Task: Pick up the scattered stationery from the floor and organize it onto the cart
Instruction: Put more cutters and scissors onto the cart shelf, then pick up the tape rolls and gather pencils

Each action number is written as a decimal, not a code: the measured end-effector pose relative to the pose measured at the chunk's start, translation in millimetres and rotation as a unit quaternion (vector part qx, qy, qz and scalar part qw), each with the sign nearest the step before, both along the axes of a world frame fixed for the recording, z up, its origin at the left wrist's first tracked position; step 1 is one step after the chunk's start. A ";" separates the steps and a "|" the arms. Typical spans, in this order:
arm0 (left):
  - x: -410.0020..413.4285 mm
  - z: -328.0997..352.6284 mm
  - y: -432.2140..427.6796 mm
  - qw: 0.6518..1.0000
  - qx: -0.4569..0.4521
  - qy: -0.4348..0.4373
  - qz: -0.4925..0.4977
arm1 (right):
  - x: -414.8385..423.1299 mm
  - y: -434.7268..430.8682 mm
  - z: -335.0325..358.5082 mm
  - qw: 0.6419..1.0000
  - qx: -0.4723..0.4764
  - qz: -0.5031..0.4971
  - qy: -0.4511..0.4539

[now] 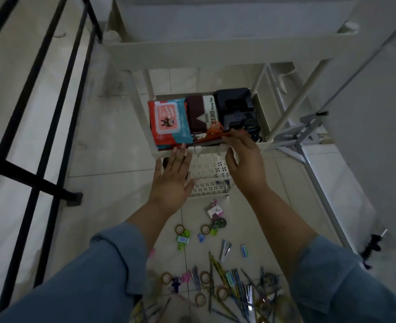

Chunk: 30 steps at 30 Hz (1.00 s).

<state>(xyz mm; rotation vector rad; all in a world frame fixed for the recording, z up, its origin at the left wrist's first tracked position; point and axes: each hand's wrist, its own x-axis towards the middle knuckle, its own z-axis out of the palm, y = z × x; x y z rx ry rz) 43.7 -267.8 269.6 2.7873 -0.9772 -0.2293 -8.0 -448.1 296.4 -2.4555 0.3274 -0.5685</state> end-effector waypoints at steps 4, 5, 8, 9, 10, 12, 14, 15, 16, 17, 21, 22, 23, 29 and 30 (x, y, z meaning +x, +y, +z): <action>-41.4 -3.3 10.6 0.999 0.005 0.049 -0.024 | -60.9 20.0 -15.5 0.999 0.034 -0.024 0.010; -52.7 -5.8 14.2 0.998 0.002 0.060 -0.027 | -75.7 24.1 -21.0 0.999 0.042 -0.025 0.016; -86.2 -17.2 24.2 0.993 0.004 0.118 -0.020 | -115.4 35.9 -39.0 0.995 0.079 -0.041 0.043; -97.4 -22.7 27.0 0.990 0.012 0.140 -0.013 | -127.0 40.3 -44.8 0.993 0.091 -0.045 0.053; -108.6 -27.9 29.1 0.987 0.024 0.158 -0.008 | -138.7 44.7 -50.8 0.992 0.104 -0.048 0.062; -129.8 -39.0 32.2 0.982 0.055 0.178 -0.002 | -161.9 52.3 -63.1 0.987 0.134 -0.056 0.073; -150.8 -49.6 35.2 0.979 0.071 0.192 0.005 | -183.3 57.8 -74.7 0.982 0.157 -0.060 0.089; -161.9 -54.2 37.2 0.976 0.078 0.201 0.009 | -194.6 59.3 -81.4 0.980 0.163 -0.060 0.101; -172.4 -57.7 38.7 0.973 0.088 0.211 0.011 | -205.4 60.4 -87.2 0.977 0.170 -0.061 0.112; -182.3 -60.5 39.8 0.970 0.098 0.221 0.013 | -215.9 61.5 -92.0 0.974 0.179 -0.062 0.125; -213.5 -63.1 42.3 0.962 0.134 0.235 0.023 | -250.4 63.7 -97.3 0.955 0.226 -0.072 0.178; -218.5 -62.1 43.2 0.962 0.137 0.234 0.029 | -257.4 63.6 -98.4 0.953 0.227 -0.071 0.189; -222.8 -61.7 44.5 0.961 0.139 0.235 0.037 | -264.1 64.3 -98.9 0.951 0.226 -0.068 0.199; -238.5 -69.9 56.9 0.955 0.134 0.256 0.067 | -286.1 68.4 -108.6 0.946 0.230 -0.072 0.218; -240.7 -73.9 60.1 0.954 0.136 0.256 0.070 | -287.5 70.9 -112.0 0.945 0.230 -0.078 0.217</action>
